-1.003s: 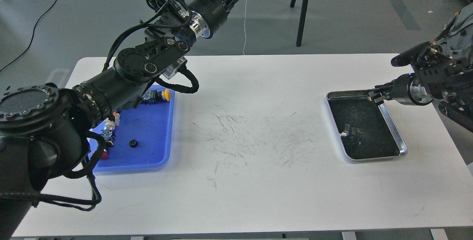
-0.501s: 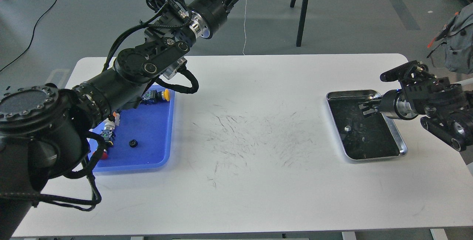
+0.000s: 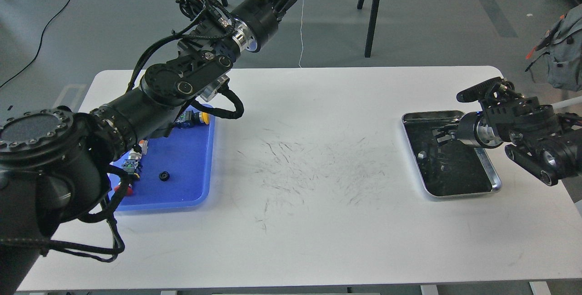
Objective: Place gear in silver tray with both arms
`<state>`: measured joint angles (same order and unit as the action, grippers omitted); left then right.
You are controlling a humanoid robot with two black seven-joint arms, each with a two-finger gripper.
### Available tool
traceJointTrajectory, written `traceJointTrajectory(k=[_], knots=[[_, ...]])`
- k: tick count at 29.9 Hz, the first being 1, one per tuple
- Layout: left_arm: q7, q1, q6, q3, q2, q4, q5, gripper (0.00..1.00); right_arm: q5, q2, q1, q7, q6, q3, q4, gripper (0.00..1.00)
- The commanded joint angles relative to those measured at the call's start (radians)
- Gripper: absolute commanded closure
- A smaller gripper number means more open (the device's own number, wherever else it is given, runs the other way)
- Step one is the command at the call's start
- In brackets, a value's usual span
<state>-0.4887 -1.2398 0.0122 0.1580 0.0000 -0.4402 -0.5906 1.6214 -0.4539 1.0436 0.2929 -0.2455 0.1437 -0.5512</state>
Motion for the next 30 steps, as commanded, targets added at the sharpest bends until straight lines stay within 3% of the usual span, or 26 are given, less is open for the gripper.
traceJointTrajectory(k=[1, 15, 17, 19, 30], knots=[[0.000, 0.000, 0.000, 0.001, 0.000, 0.000, 0.000, 0.01, 0.000, 0.006, -0.002, 0.000, 0.017, 0.014, 0.020, 0.83], [0.000, 0.014, -0.012, 0.002, 0.000, 0.000, 0.000, 0.01, 0.000, 0.049, -0.020, -0.005, 0.037, 0.013, 0.083, 0.78], [0.000, 0.013, -0.012, 0.001, 0.000, 0.000, 0.000, 0.01, 0.000, 0.050, -0.020, -0.005, 0.040, 0.010, 0.083, 0.67], [0.000, 0.013, -0.012, 0.001, 0.000, 0.000, 0.000, 0.01, 0.000, 0.050, -0.020, -0.005, 0.054, 0.007, 0.083, 0.45], [0.000, 0.013, -0.014, 0.001, 0.000, 0.000, 0.000, 0.01, -0.002, 0.052, -0.020, -0.003, 0.068, 0.000, 0.083, 0.27]])
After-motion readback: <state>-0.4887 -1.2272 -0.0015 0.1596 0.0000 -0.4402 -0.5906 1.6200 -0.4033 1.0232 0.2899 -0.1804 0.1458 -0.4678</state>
